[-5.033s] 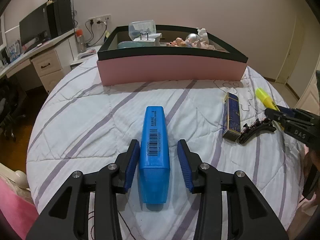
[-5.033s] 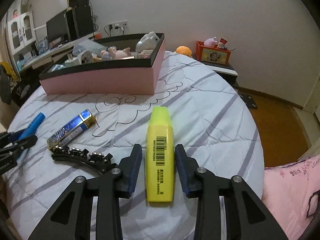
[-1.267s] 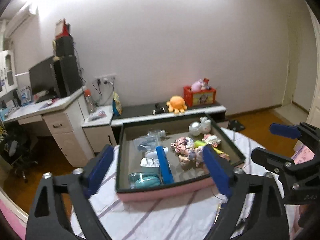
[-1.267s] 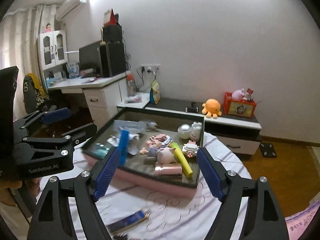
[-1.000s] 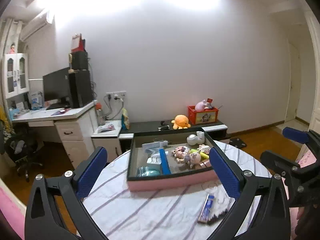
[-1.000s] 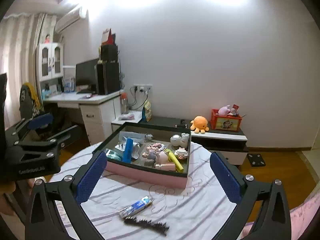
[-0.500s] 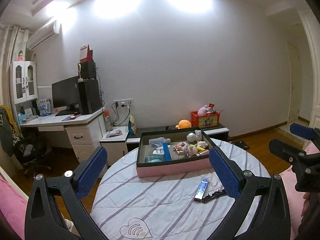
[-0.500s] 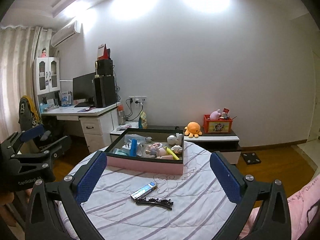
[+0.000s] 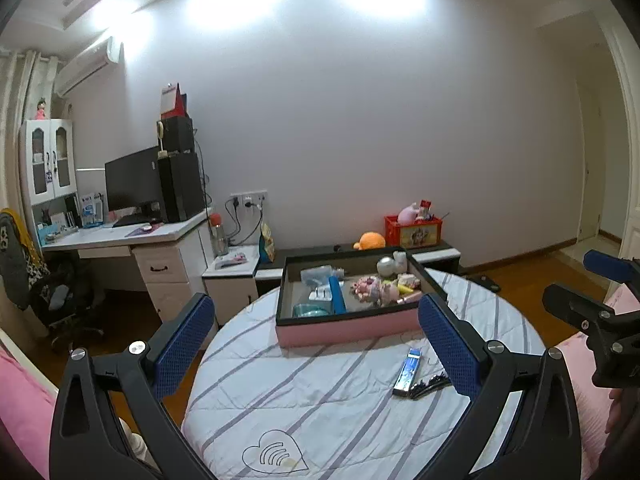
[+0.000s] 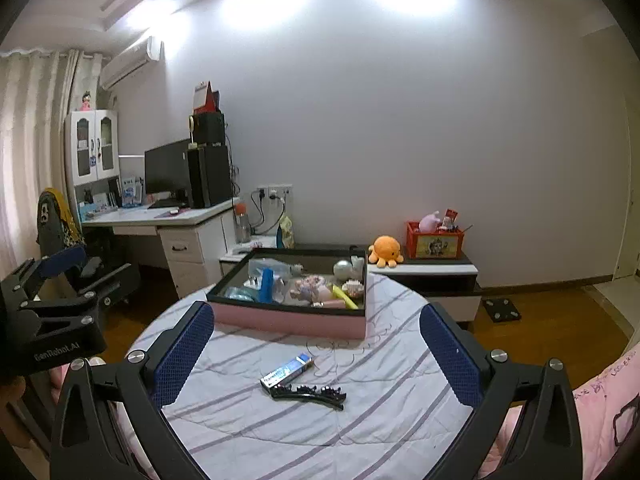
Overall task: Organize rigid objects
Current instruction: 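Move both tools back toward the blue box and black hair clip, then grasp the blue-gold box with the left gripper while the right grasps the black hair clip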
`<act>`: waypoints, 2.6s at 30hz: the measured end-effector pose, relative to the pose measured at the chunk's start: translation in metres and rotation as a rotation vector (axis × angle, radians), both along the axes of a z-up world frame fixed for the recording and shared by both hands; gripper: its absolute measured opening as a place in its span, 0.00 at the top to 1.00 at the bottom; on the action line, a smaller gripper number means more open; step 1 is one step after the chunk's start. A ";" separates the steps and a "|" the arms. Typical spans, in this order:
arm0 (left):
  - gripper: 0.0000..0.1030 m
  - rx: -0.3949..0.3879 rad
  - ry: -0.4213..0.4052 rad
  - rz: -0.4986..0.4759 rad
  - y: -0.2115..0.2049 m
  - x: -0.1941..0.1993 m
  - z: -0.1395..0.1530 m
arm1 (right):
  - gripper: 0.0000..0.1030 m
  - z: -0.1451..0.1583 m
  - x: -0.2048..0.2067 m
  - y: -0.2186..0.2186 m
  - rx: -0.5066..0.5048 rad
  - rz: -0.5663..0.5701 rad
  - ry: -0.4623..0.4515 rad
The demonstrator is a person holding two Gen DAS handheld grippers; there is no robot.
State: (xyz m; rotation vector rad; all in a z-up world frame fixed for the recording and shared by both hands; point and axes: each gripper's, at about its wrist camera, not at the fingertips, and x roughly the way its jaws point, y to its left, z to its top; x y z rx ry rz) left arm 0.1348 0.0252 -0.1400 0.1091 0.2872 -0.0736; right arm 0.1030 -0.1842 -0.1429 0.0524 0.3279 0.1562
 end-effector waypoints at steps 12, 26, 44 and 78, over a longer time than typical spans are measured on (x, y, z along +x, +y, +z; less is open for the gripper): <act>0.00 0.012 0.196 -0.002 0.002 0.047 -0.051 | 0.00 -0.090 0.074 0.011 -0.153 0.077 0.334; 0.00 0.053 0.320 -0.008 -0.003 0.084 -0.089 | 0.00 -0.150 0.144 0.030 -0.316 0.192 0.491; 0.00 0.075 0.532 -0.149 -0.069 0.140 -0.147 | 0.74 -0.153 0.115 -0.052 -0.004 0.034 0.503; 0.76 0.017 0.572 -0.082 -0.026 0.119 -0.169 | 0.72 -0.151 0.136 0.032 -0.125 0.114 0.521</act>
